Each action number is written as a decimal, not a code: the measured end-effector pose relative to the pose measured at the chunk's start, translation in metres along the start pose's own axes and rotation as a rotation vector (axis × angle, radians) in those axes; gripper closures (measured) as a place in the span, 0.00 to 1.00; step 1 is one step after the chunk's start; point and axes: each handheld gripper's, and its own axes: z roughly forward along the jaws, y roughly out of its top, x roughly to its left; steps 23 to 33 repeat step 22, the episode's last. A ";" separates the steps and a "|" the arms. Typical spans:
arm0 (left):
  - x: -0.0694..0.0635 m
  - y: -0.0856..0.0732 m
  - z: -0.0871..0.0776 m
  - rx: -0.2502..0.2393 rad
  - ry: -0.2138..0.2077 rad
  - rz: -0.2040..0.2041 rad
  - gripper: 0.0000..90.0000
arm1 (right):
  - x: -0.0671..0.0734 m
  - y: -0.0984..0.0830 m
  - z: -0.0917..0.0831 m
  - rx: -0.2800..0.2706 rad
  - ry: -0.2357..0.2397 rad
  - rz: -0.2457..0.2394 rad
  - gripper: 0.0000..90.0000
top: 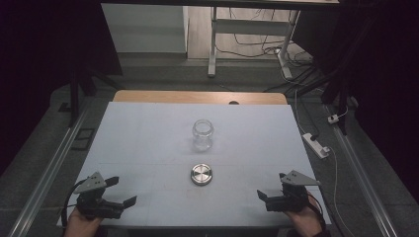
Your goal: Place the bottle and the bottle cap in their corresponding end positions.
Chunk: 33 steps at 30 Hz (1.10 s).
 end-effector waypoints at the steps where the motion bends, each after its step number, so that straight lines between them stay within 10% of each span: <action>1: 0.000 -0.001 -0.001 0.005 0.010 0.001 0.00 | -0.001 -0.002 -0.001 0.002 -0.004 0.005 0.00; 33: 0.000 -0.018 -0.005 0.092 0.095 -0.021 0.00 | -0.012 -0.023 -0.024 0.032 0.006 0.095 0.00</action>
